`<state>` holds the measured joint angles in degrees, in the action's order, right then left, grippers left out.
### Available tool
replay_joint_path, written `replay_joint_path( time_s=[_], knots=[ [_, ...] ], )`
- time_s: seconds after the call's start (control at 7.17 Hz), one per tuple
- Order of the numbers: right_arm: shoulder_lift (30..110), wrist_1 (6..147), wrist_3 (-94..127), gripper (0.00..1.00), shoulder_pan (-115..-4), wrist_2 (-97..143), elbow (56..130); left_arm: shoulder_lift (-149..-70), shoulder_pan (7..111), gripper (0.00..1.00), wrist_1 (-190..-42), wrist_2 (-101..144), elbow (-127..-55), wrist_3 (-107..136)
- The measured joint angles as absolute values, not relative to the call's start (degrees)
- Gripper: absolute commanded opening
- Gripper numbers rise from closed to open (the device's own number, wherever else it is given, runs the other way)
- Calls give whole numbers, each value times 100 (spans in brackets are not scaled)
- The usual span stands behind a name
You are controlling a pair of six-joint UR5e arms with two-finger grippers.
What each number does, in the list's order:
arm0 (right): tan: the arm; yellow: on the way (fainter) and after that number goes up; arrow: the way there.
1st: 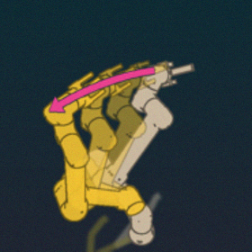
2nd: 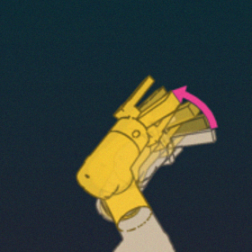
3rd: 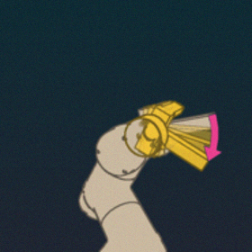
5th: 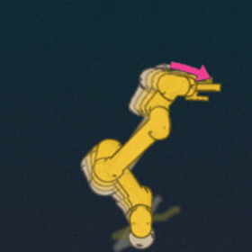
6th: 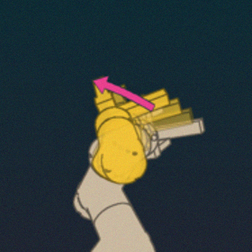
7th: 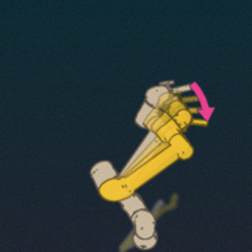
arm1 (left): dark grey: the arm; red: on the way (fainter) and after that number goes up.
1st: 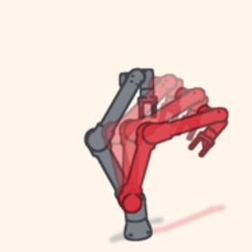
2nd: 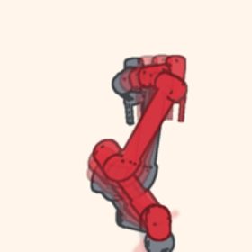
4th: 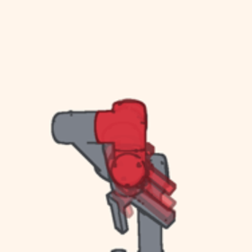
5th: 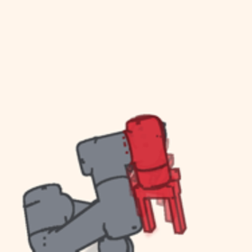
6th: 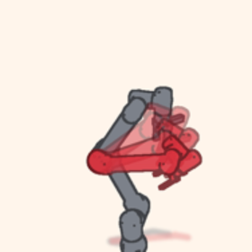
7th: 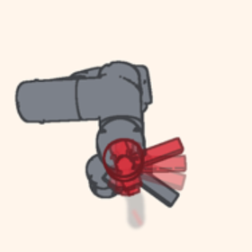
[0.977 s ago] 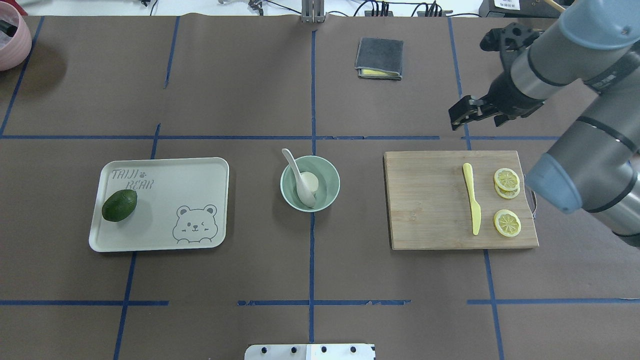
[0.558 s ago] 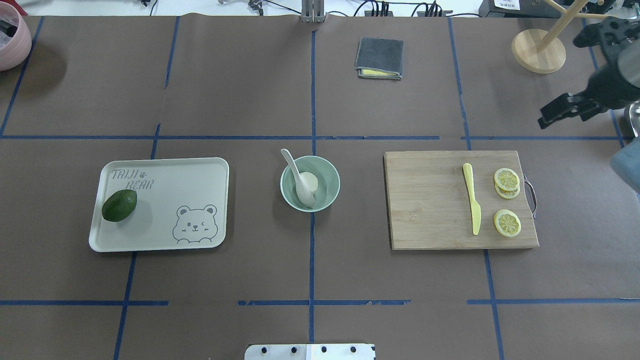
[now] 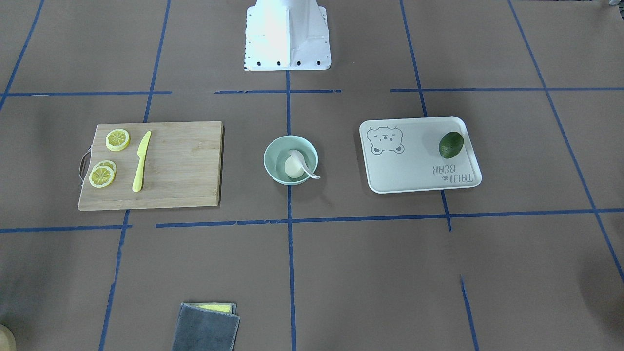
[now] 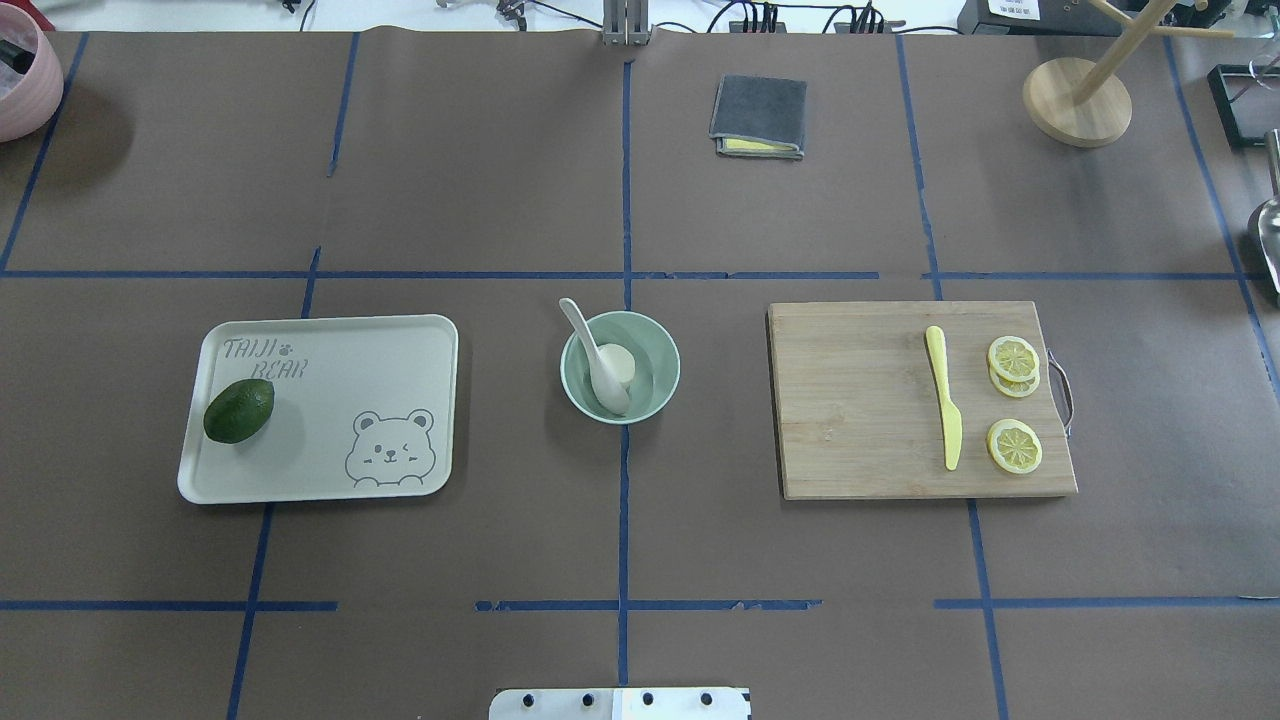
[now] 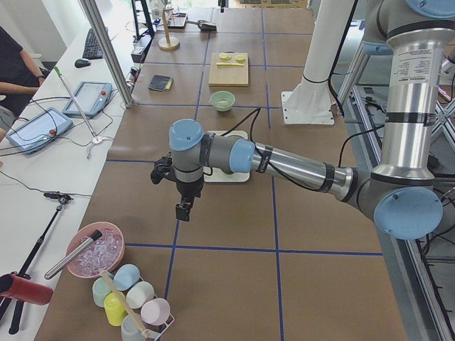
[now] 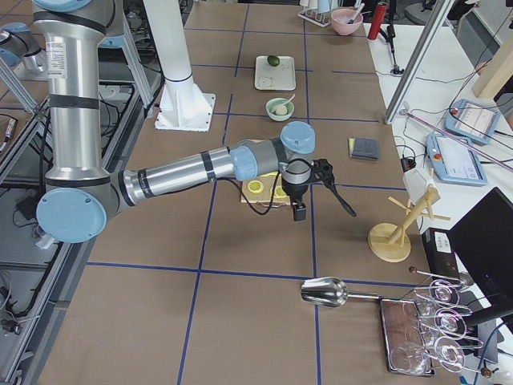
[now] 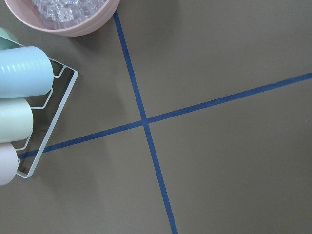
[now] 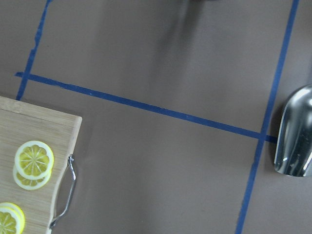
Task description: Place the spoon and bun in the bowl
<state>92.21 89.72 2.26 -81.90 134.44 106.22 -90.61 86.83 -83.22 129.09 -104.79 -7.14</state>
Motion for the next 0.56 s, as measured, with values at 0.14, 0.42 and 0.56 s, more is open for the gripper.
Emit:
replay_joint_path(
  time_s=[0.14,0.42,0.56],
  knots=[
    [9306,8980,-181,100,-8525,13659,10436,-9050,8708,100,-8328,12911,-10471,-726],
    [9419,8972,-519,100,-8789,13680,10270,-9013,8730,100,-8331,12913,-10445,-739],
    [9521,8953,-566,100,-8816,13554,10247,-8958,8733,100,-8334,12933,-10435,-741]
  ],
)
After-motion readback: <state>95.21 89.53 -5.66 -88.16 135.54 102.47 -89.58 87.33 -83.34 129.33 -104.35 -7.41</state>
